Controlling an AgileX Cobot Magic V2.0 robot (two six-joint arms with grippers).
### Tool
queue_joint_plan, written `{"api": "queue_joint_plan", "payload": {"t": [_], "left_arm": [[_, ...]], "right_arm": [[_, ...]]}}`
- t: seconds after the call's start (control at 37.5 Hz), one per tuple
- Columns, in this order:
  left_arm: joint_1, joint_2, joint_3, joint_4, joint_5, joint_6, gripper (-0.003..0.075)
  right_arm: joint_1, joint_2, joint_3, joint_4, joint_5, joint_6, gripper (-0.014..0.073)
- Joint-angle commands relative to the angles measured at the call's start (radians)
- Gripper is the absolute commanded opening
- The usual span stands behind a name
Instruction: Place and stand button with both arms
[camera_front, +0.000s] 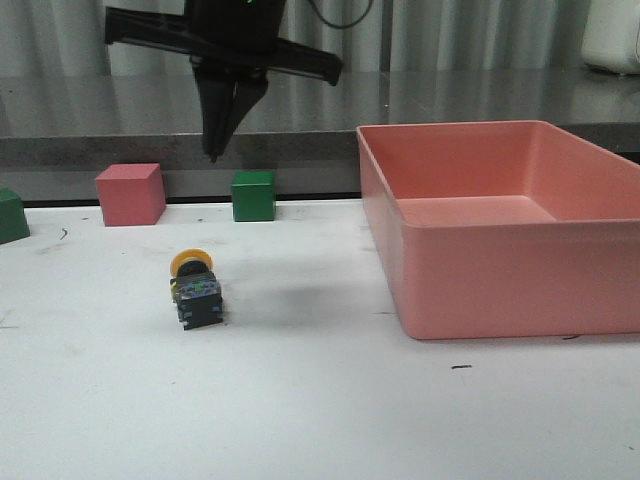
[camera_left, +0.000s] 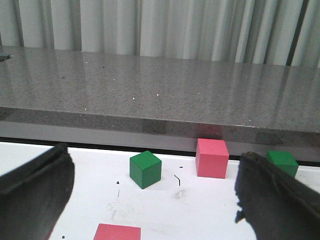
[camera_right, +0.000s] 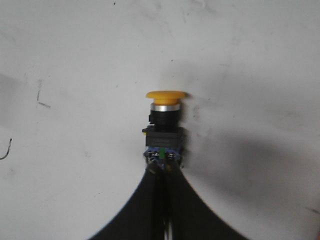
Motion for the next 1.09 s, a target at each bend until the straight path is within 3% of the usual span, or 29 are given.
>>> {"api": "queue_joint_plan", "payload": {"t": [0.0,0.21,0.4,0.56,0.72,1.07], "left_arm": [[0.001,0.014,-0.037,-0.007,-0.086,-0.001,0.0617],[0.001,0.014,-0.037,-0.007,-0.086,-0.001,0.0617],[0.001,0.014,-0.037,-0.007,-0.086,-0.001,0.0617],[0.001,0.014,-0.037,-0.007,-0.086,-0.001,0.0617],[0.001,0.014,-0.037,-0.007,-0.086,-0.001,0.0617],[0.001,0.014,-0.037,-0.007,-0.086,-0.001,0.0617]], "right_arm": [[-0.052,-0.112,-0.031,-0.003,0.098,-0.053,-0.0068],[-0.195,-0.227,-0.005,-0.003,0.099,-0.122,-0.0068],[-0.347,-0.370,0.157,-0.019,0.099,-0.179,-0.0068],[-0.467,-0.523,0.374,-0.112,0.081,-0.209,-0.0068],[-0.543,-0.722,0.669,-0.139,-0.051,-0.209,-0.0068],[-0.555,-1.177,1.235,-0.157,-0.404,-0.209,-0.0069]]}}
